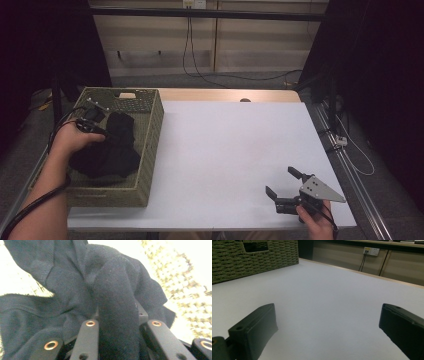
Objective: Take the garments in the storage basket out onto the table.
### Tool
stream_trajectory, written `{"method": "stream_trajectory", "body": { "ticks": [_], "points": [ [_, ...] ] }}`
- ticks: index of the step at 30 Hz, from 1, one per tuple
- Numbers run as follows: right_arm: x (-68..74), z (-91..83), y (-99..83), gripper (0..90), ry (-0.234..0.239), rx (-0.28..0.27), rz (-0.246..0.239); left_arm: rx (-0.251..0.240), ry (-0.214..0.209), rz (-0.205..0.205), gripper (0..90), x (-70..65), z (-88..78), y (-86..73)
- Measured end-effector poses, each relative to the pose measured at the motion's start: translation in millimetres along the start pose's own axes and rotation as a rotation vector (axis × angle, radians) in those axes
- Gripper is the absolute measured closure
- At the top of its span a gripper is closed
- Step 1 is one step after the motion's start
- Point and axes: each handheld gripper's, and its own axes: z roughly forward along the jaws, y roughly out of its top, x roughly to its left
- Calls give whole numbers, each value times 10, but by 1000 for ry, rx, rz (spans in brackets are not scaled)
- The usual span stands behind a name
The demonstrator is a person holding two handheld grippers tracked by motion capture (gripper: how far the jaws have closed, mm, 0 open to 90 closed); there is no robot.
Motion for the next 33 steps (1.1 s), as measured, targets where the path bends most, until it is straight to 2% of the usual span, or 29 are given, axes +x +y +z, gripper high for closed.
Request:
{"method": "stream_trajectory", "body": {
  "ticks": [3, 7, 12, 18, 26, 33],
  "points": [
    [-5, -10, 1, 5, -3, -3, 0, 10, 1, 1, 735, -47, -109, 74],
    [-6, -12, 3, 5, -4, -4, 0, -3, -15, -5, 736, -85, -171, 127],
    [-1, -17, 5, 5, -1, -6, 0, -5, -3, 1, 736, -138, -258, 200],
    [-3, -7, 6, 5, 0, -7, 0, 17, -13, -7, 736, -186, -504, 350],
    [4, 7, 5, 5, 4, -5, 3, 66, 1, -24, 736, -235, -751, 546],
    [-4, 12, 3, 5, 6, -4, 7, 66, -13, -27, 735, -350, -991, 760]
  ]
}}
